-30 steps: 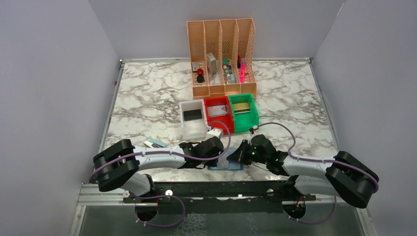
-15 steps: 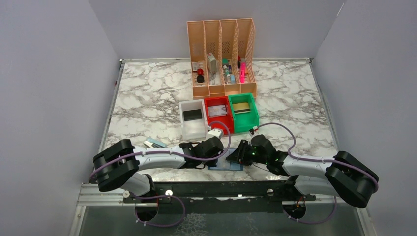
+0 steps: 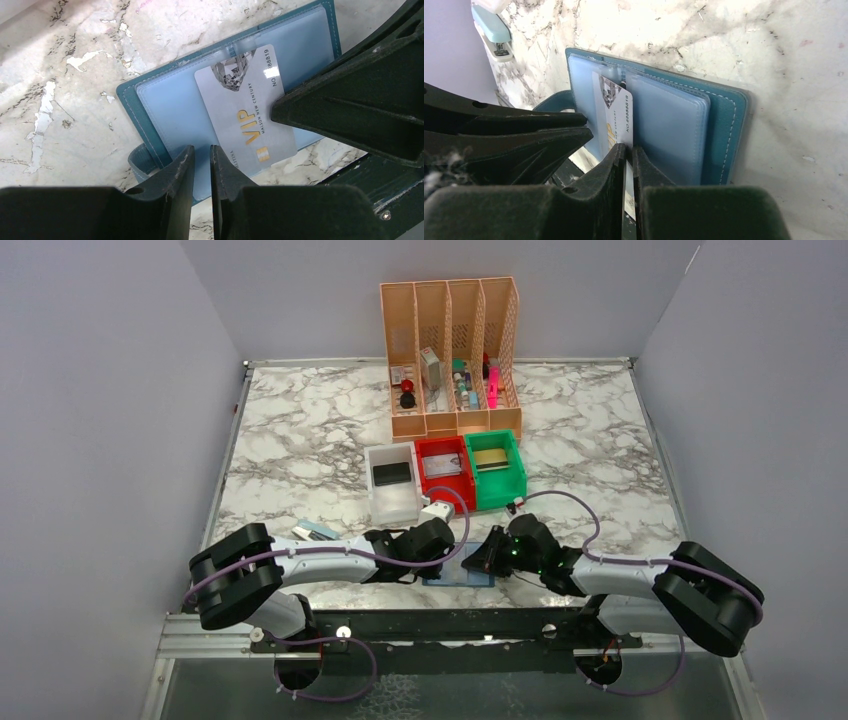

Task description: Take the credit cards out of the card holder

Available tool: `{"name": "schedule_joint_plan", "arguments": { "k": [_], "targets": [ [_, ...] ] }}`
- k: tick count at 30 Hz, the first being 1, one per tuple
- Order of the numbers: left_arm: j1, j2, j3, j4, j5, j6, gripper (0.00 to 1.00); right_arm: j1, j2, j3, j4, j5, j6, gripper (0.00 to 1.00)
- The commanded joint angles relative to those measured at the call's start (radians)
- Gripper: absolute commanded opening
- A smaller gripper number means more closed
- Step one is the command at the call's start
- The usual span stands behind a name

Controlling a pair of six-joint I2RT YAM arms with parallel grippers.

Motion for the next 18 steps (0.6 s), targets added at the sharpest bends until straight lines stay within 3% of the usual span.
{"name": "schedule_joint_plan", "arguments": {
  "k": [1,13,18],
  "targets": [
    [-0.004,-0.004,-0.009,-0.028,0.009,0.011,0.21,0.002,0.011,-0.011,0.028,0.004,0.007,0.13],
    [-0.004,-0.005,-0.007,-0.028,0.010,0.013,0.20,0.002,-0.043,-0.058,0.091,-0.003,0.029,0.03],
    [-0.004,-0.010,-0.007,-0.029,0.010,0.013,0.20,0.002,-0.088,-0.057,0.028,0.029,0.019,0.01]
  ]
}}
